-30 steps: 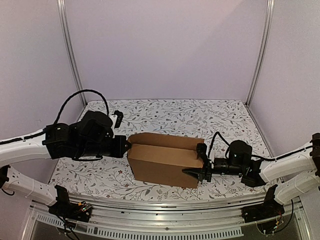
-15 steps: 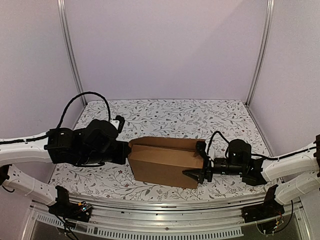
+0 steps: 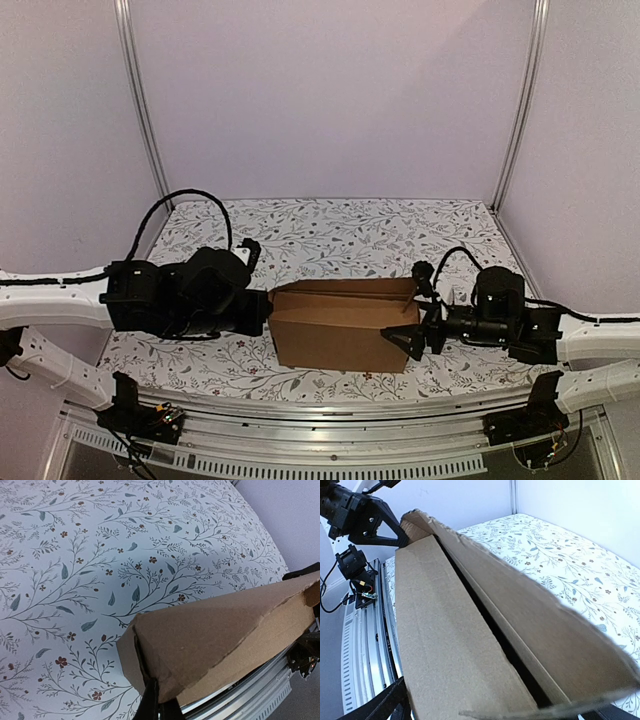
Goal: Fold the paper box
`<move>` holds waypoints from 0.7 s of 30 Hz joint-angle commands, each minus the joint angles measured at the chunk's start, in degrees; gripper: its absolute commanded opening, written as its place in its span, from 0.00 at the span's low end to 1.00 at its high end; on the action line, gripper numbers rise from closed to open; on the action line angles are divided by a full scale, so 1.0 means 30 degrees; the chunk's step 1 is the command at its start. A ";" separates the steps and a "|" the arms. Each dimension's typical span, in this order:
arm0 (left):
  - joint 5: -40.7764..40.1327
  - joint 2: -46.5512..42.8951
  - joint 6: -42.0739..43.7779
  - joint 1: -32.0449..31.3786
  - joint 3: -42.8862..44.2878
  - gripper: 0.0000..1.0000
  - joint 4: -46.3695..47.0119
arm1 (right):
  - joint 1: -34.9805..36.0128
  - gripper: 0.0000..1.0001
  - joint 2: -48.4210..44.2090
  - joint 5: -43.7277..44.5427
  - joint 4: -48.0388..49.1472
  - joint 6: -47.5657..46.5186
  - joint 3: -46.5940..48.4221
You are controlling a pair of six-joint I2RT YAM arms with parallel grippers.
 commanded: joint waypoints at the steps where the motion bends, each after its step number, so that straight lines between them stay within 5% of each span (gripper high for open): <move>1: 0.1838 0.1129 -0.0728 -0.0472 -0.0756 0.00 -0.3228 | -0.0033 0.99 -0.2047 0.2471 -0.4264 0.1908 0.0385; 12: 0.1072 0.2022 -0.1478 -0.0472 0.0009 0.00 -0.3480 | -0.0027 0.97 -0.6227 0.3426 -1.1578 0.3637 0.3442; 21: 0.0782 0.2245 -0.1646 -0.0472 0.0275 0.00 -0.3383 | 0.0330 0.75 -0.2973 0.5438 -1.6068 0.6421 0.8688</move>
